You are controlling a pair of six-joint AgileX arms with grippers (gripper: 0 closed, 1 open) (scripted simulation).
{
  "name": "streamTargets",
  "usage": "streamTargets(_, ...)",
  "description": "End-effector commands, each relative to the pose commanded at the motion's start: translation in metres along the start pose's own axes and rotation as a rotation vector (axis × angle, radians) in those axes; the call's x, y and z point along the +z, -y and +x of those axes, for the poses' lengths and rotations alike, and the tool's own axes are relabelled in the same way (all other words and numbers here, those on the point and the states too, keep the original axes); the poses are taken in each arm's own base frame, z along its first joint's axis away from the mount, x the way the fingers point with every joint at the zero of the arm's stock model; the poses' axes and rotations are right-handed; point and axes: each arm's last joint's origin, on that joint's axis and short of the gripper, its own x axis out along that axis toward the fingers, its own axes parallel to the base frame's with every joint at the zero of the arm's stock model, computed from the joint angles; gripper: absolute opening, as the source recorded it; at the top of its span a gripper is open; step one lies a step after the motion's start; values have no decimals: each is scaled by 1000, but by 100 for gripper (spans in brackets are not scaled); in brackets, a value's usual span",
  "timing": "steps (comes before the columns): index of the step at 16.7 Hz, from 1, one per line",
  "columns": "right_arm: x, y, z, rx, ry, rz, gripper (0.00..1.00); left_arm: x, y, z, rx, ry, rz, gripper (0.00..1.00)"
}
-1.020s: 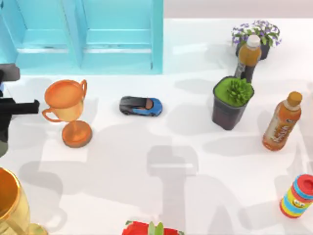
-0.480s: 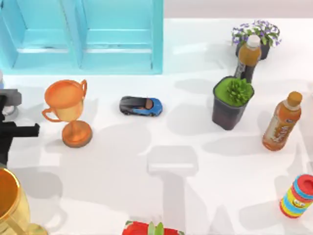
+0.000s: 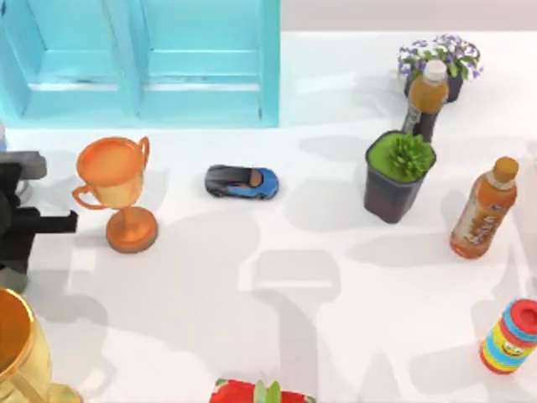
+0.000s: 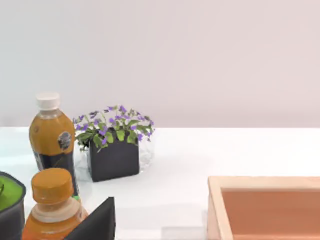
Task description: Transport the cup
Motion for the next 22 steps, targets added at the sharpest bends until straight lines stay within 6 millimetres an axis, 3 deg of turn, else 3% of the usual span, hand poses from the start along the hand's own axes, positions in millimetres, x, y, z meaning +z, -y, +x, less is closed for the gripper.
streamTargets(3, 0, 0, 0, 0, 0, 0, 100, 0, 0, 0, 0, 0, 0, 0)
streamTargets(16, 0, 0, 0, 0, 0, 0, 100, 0, 0, 0, 0, 0, 0, 98)
streamTargets(22, 0, 0, 0, 0, 0, 0, 100, 0, 0, 0, 0, 0, 0, 100)
